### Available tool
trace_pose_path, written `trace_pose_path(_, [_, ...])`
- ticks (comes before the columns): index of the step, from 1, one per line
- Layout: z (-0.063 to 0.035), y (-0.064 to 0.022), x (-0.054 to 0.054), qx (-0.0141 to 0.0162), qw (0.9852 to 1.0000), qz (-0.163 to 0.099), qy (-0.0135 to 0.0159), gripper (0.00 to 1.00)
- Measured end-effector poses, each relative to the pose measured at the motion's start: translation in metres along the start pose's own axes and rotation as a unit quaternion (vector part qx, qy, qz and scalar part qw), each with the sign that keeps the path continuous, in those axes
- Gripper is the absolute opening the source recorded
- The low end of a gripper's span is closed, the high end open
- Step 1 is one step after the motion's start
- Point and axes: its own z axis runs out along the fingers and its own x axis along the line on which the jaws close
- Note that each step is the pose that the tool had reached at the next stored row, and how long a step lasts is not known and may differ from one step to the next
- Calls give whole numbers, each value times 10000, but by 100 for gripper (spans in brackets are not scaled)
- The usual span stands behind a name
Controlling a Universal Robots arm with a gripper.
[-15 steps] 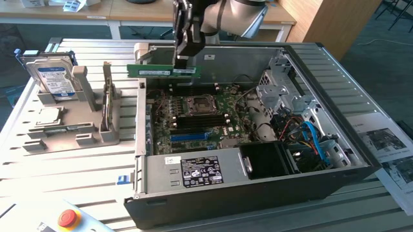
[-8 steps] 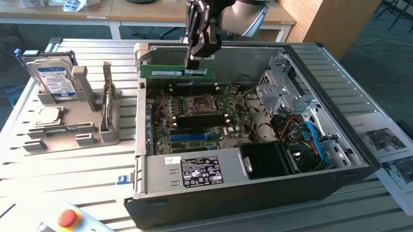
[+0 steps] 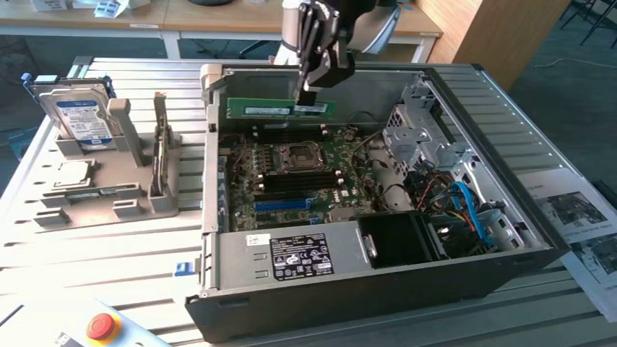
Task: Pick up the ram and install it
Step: 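Pick up the ram and move it above insertion slot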
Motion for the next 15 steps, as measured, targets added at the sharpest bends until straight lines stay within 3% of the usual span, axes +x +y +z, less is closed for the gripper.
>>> trace_pose_path(7, [-30, -199, 36, -23, 10000, 0, -2, 11])
trace_pose_path(15, [-33, -212, 37, -24, 10000, 0, -2, 11])
